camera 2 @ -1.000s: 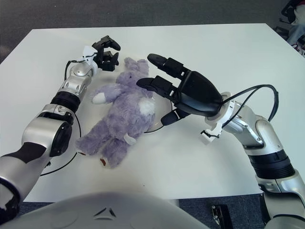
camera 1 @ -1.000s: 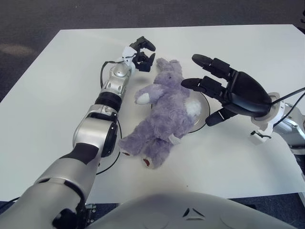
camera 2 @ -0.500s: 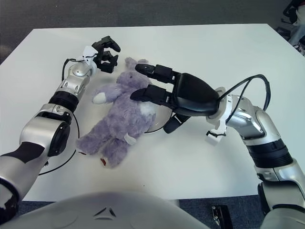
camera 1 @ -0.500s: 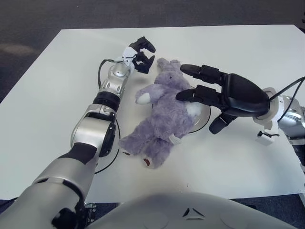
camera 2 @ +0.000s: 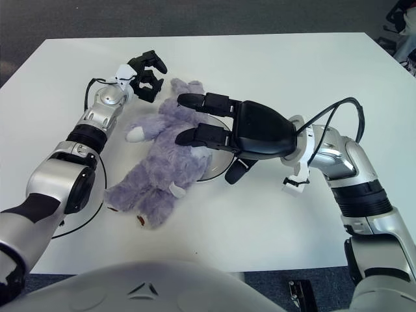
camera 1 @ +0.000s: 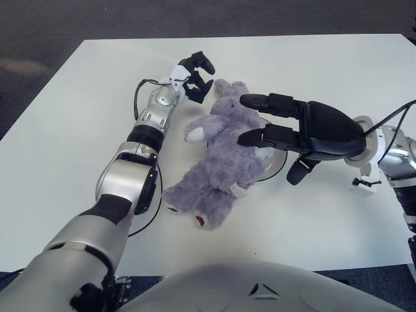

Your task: Put the doll into the plate.

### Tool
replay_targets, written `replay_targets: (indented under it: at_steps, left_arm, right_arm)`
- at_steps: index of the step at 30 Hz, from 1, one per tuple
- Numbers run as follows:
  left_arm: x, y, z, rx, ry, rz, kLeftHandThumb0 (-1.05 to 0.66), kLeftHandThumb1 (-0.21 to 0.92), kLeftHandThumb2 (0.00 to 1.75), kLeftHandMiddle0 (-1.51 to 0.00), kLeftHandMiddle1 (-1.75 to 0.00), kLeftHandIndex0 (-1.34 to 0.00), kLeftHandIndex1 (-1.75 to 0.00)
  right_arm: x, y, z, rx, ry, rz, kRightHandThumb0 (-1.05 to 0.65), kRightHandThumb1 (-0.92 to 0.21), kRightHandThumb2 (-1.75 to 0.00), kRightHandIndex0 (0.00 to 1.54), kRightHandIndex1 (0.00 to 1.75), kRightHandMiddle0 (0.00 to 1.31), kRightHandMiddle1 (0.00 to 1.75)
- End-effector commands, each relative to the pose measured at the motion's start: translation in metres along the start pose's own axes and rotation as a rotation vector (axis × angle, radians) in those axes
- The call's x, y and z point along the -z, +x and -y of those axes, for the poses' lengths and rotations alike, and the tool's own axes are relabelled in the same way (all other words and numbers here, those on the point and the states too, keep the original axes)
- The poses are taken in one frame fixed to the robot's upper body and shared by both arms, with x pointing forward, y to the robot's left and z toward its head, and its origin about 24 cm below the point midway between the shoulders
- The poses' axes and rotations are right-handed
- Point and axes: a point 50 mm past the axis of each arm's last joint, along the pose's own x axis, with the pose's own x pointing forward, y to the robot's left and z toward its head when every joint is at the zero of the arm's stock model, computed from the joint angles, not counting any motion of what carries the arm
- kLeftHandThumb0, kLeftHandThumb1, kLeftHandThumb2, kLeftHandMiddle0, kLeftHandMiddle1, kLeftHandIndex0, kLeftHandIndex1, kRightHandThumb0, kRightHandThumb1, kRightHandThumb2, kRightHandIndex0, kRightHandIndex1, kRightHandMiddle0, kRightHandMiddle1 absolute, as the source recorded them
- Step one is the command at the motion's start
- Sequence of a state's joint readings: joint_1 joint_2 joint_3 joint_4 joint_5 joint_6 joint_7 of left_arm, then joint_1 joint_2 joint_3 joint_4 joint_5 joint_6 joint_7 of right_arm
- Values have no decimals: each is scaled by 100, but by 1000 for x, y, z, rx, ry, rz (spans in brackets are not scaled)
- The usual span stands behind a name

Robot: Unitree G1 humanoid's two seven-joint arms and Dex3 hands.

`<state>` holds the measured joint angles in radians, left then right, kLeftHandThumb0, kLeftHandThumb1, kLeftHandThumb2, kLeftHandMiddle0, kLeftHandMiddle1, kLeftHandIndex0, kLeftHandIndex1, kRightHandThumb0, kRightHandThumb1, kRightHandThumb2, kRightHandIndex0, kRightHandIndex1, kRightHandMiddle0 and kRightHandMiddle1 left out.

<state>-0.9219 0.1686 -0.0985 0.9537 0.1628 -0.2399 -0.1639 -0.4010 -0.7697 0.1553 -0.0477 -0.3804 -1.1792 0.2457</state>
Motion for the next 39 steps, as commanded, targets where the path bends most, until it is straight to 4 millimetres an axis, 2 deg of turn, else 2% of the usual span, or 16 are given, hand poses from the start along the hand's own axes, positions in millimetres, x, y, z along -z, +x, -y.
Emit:
replay_targets:
  at_steps: [1,9,12,15,16,18,21,27,33,37,39]
  left_arm:
    - [6,-3,-1,12,24,-18,0,17,144,-75,-160,-52,-175]
    - [5,-3,1,21,7,-14,0,16,143,-78,-154,-54,-175]
    - [5,-3,1,18,14,-15,0,16,143,-78,-153,-55,-175]
    - [5,-2,2,17,18,-16,0,15,144,-79,-153,-55,-175]
    - [5,-2,2,16,19,-16,0,15,144,-79,-154,-55,-175]
    - [4,-2,3,16,20,-18,0,16,144,-78,-156,-53,-175]
    - [5,-2,3,18,17,-22,0,19,142,-75,-160,-49,-175]
    - [5,-2,4,23,11,-25,0,23,138,-72,-161,-45,-175]
    - [7,-2,6,20,16,-33,0,28,133,-70,-162,-41,-175]
    - [7,-2,6,23,13,-32,0,29,132,-70,-160,-41,-175]
    - [7,-3,6,23,15,-30,0,29,132,-69,-161,-40,-175]
  right_arm:
    - [0,2,0,-5,-13,37,-35,-77,-90,0,0,0,48]
    - [3,4,0,-84,1,79,-28,-83,-95,0,0,0,30]
    - [0,31,-25,-150,52,111,-22,-78,-100,0,0,0,25]
    - [-1,43,-35,-170,84,125,-16,-71,-105,0,0,0,20]
    - [-1,43,-32,-154,93,129,-15,-70,-106,0,0,0,19]
    - [-1,41,-27,-123,102,131,-15,-67,-107,0,0,0,21]
    - [0,38,-25,-106,105,126,-27,-70,-98,0,0,0,33]
    - [4,38,-23,-115,118,115,-38,-75,-88,0,0,0,43]
    - [5,61,-21,-81,123,131,-46,-76,-81,1,1,0,54]
    - [3,65,-22,-87,96,128,-46,-74,-79,3,1,0,58]
    - [3,65,-22,-98,80,126,-43,-69,-82,3,1,0,60]
